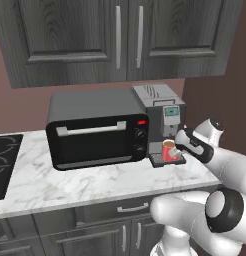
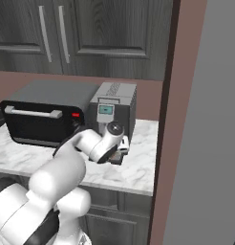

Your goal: Pick up the brewed coffee from the coffee machine and place it next to the breakfast plate on the dining counter.

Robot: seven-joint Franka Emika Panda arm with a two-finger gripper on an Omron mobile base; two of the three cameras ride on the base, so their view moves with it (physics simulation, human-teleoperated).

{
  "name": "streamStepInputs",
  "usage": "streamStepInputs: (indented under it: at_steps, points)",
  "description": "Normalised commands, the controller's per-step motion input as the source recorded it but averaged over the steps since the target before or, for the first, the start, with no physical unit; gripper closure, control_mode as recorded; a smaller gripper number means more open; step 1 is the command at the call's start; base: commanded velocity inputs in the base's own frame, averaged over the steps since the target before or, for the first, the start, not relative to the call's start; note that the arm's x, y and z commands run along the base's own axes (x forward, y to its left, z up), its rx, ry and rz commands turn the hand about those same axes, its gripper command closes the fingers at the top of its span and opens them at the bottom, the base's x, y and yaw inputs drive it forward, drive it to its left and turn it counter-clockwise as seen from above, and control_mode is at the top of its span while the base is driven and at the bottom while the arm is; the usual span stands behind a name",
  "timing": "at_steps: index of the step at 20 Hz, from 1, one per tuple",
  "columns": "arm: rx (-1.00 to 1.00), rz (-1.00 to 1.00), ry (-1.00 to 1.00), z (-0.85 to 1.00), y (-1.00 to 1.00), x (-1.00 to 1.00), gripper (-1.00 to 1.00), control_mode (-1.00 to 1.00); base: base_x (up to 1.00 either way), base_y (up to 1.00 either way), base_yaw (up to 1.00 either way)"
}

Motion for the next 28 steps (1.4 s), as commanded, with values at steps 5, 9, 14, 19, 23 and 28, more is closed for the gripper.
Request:
streamStepInputs:
  at_steps: [5, 9, 14, 19, 23, 28]
  points:
    - [0.0, 0.04, 0.0, -0.3, -0.01, 0.16, -1.0, -1.0, 0.0, 0.0, 0.0]
    - [0.0, 0.04, 0.0, -0.16, -0.06, 0.19, -1.0, -1.0, 0.0, 0.0, 0.0]
    - [0.0, 0.02, 0.0, -0.04, -0.16, 0.17, -1.0, -1.0, 0.0, 0.0, 0.0]
    - [0.0, 0.01, 0.0, -0.02, -0.13, 0.15, -1.0, -1.0, 0.0, 0.0, 0.0]
    - [0.0, 0.01, 0.0, 0.0, 0.0, 0.13, -1.0, -1.0, 0.0, 0.0, 0.0]
    - [-0.06, 0.03, 0.0, -0.06, 0.15, 0.06, 1.0, -1.0, 0.0, 0.0, 0.0]
